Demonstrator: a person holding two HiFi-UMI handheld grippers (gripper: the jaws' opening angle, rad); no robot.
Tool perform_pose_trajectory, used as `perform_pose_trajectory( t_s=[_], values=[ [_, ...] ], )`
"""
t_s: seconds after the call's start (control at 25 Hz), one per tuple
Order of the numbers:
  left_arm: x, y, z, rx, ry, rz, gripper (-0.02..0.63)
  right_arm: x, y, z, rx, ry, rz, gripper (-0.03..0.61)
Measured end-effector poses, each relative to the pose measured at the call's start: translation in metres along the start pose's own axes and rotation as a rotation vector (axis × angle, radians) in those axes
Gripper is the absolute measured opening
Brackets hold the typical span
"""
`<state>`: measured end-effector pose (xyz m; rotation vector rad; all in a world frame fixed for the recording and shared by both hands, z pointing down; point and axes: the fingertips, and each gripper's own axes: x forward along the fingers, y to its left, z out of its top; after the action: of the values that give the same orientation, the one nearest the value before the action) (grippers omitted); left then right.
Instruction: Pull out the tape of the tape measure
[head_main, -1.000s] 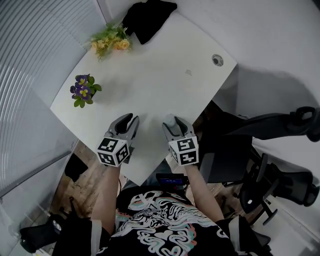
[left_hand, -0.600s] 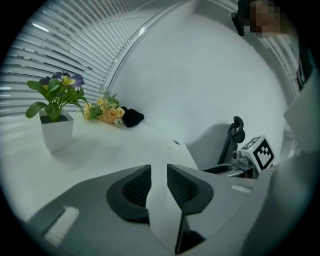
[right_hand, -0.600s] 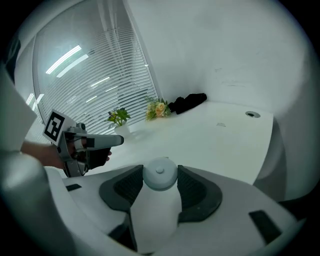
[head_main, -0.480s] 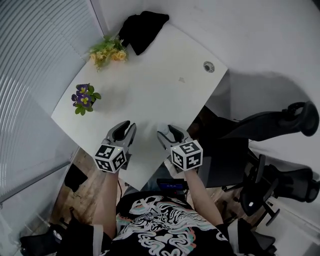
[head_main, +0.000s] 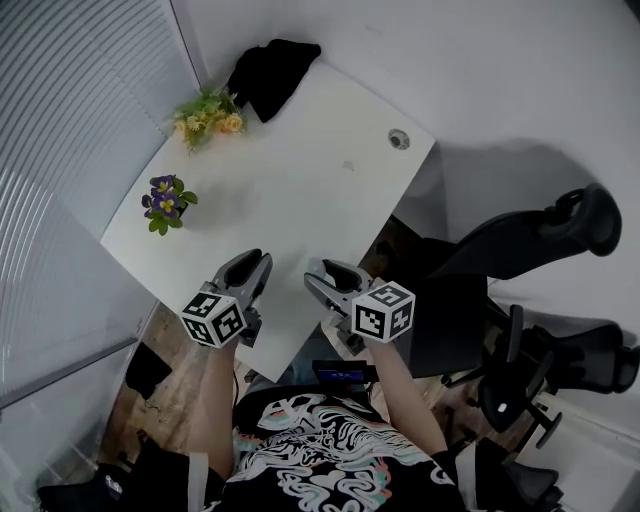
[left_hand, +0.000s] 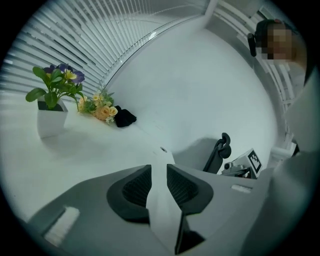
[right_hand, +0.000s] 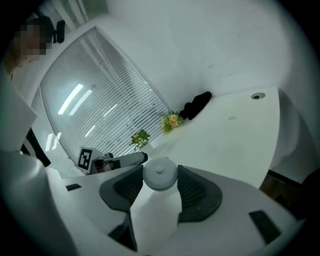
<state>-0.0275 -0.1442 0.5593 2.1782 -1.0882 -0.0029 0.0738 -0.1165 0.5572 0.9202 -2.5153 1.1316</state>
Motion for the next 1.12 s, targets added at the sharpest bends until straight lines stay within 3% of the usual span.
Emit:
perform_pose_trajectory(
  t_s=[0.4,0.6,0.88,1.12],
  values=[
    [-0.020,-0.035,0.015,-0.317,-0.114,-0.243,0.097,-0.017,0.035,0.010,-0.033,-0.063,0.128,0.218],
    [-0.038,-0.041,0.025,-0.325,-0.162,-0.279,0.097,-0.023,0.052,0.011,-0.061,-0.075,0.150,0.218],
    [-0.050,-0.072,0.028,-0.312,-0.154,-0.388,0.097,-0.037,0.081,0.015,-0.052,-0.091,0.231,0.218],
    [-0.057,-0.093,0.035,-0.396,-0.176,-0.524,0.132,-0.044,0.103,0.008,-0.083,-0.047,0.317,0.218]
  ],
)
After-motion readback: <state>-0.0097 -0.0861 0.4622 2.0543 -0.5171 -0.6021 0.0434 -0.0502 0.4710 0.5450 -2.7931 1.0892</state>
